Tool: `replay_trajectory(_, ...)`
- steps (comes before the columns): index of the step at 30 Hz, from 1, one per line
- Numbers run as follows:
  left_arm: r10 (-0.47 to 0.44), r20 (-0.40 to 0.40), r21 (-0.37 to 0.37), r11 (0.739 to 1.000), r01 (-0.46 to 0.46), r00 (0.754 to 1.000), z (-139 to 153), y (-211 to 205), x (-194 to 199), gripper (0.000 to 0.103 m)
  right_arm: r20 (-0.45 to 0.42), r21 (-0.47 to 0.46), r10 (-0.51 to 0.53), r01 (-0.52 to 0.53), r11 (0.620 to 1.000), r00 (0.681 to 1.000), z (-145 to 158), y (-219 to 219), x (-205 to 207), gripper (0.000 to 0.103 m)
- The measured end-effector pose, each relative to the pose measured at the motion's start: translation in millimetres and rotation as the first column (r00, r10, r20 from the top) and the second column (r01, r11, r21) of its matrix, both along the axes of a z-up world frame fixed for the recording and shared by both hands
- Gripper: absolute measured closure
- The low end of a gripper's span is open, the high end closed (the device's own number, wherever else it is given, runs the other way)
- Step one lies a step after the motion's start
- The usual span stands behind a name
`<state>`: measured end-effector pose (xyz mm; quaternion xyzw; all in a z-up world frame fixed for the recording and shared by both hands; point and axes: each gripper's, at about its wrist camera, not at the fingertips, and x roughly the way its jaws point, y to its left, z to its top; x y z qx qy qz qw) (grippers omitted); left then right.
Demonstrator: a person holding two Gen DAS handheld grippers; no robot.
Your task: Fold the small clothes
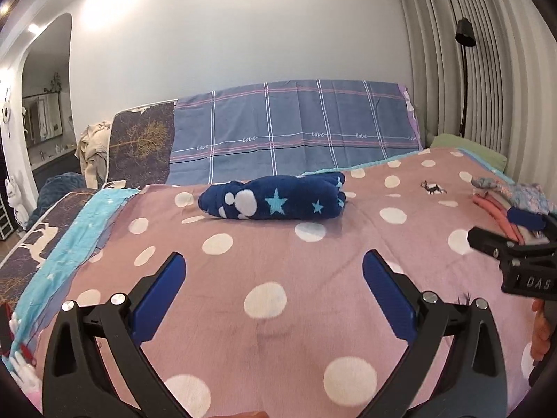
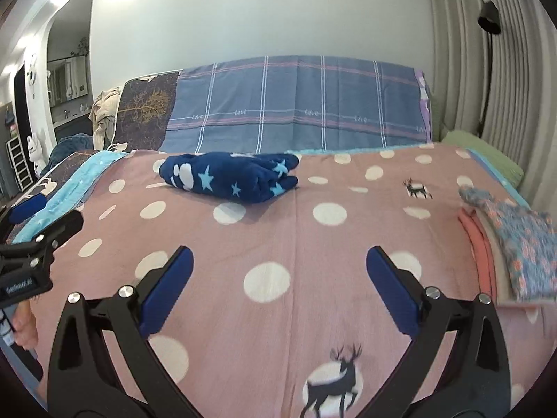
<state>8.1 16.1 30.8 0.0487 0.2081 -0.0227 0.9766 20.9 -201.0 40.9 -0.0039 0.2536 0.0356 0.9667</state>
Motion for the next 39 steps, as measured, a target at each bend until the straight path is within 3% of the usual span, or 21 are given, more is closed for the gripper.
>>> replay_trajectory(6, -0.021, -0.016, -0.049, 0.999, 0.020, 1.000, -4.5, -1.3, -21.3, 0.001, 0.001, 0.008, -0.027, 0.027, 1.000, 1.000, -1.7, -0.8, -26.8, 0.002)
replay_trajectory(14, -0.022, -0.015, -0.037, 0.999, 0.022, 1.000, -4.2, -9.8, -31.7, 0.001, 0.032, -0.009, -0.031, 0.031, 0.999, 0.999, 1.1, 0.1, -48.6, 0.002)
replay_trajectory(39, -0.019, -0.033, -0.013, 1.000, 0.019, 0.999, -5.4, -10.4, -30.3, 0.001, 0.004, -0.015, -0.015, 0.015, 1.000, 1.000, -5.4, 2.4, -50.6, 0.002)
